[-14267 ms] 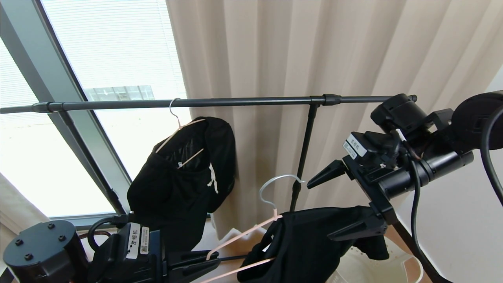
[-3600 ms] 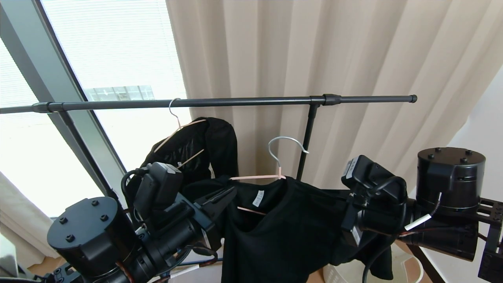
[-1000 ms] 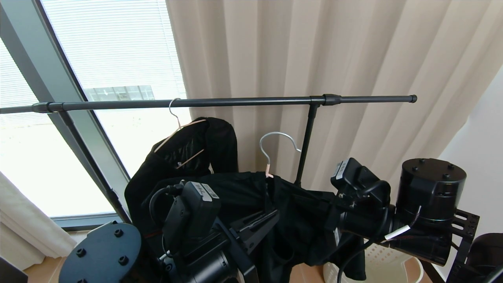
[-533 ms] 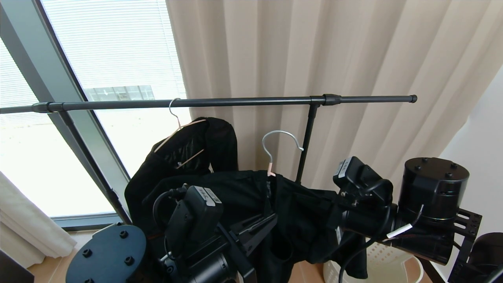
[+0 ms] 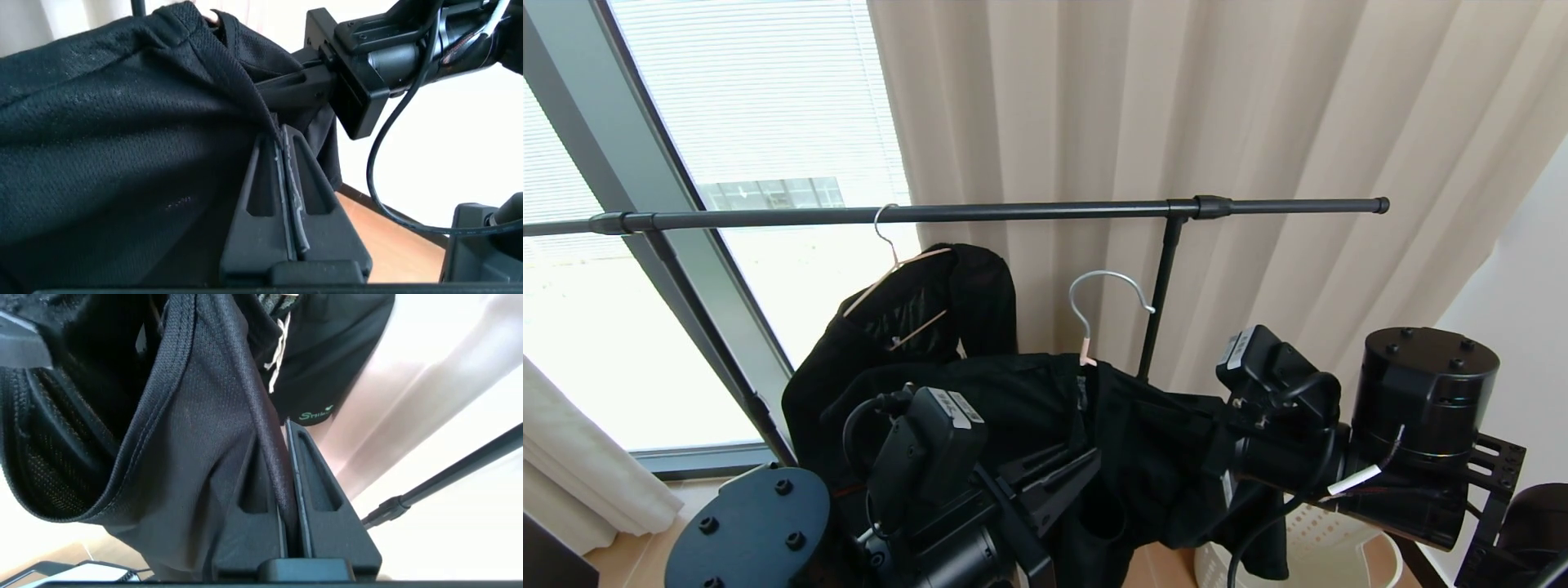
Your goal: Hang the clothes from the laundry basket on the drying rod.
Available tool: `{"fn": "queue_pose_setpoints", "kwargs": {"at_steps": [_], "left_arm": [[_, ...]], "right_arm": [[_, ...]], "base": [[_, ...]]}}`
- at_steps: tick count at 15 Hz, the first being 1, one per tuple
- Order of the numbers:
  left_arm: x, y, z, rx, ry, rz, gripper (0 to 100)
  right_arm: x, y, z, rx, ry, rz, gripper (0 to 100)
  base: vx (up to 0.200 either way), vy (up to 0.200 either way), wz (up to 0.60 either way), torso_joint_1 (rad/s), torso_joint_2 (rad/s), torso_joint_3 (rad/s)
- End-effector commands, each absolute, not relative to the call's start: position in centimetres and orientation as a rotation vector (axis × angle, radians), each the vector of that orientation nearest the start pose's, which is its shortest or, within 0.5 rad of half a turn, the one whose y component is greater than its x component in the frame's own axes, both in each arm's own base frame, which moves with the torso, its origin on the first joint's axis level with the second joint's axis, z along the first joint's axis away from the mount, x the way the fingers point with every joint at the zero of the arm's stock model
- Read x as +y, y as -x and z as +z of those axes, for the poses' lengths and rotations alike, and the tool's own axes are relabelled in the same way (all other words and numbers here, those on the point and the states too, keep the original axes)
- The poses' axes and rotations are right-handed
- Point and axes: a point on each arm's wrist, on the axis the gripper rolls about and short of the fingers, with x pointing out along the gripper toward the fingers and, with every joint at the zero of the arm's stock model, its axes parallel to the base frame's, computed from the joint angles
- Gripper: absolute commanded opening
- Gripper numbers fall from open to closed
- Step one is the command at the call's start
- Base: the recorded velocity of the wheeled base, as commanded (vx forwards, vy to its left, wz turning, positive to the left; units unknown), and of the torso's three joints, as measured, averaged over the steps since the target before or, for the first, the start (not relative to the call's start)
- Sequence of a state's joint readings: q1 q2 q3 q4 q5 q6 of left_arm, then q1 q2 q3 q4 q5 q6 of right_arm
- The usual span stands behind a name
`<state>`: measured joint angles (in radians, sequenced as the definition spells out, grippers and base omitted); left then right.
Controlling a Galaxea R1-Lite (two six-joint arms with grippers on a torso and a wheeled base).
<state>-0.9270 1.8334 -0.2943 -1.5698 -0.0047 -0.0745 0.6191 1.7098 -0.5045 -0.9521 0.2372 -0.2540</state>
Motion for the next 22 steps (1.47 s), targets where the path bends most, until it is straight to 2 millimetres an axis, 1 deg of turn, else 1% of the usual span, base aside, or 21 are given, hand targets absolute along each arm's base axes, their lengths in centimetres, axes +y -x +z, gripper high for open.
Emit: {"fn": "queue_pose_setpoints", "kwargs": {"at_steps": [1,7,13,18,22], "left_arm": [[-20.9,-15.8,12.0,0.006,0.084,-0.93,100],[-20.7,-15.7,12.0,0.008,0.079,-0.929,100],[-20.3,-15.7,11.8,0.001,0.035,-0.917,100],[-19.1,-16.3,12.5,-0.025,0.044,-0.875,100],[-18.5,-16.7,13.1,-0.05,0.048,-0.847,100]], "right_arm": [[16.3,-21.9,13.6,0.145,0.287,0.881,0],[15.9,-22.3,13.6,0.144,0.285,0.863,0],[14.2,-23.6,13.9,0.108,0.265,0.824,0],[12.6,-24.5,13.9,0.108,0.254,0.822,0],[12.2,-24.7,13.9,0.106,0.252,0.822,0]], "base": [[0.0,0.0,0.0,0.0,0.0,0.0],[0.0,0.0,0.0,0.0,0.0,0.0],[0.0,0.0,0.0,0.0,0.0,0.0],[0.0,0.0,0.0,0.0,0.0,0.0],[0.0,0.0,0.0,0.0,0.0,0.0]]}}
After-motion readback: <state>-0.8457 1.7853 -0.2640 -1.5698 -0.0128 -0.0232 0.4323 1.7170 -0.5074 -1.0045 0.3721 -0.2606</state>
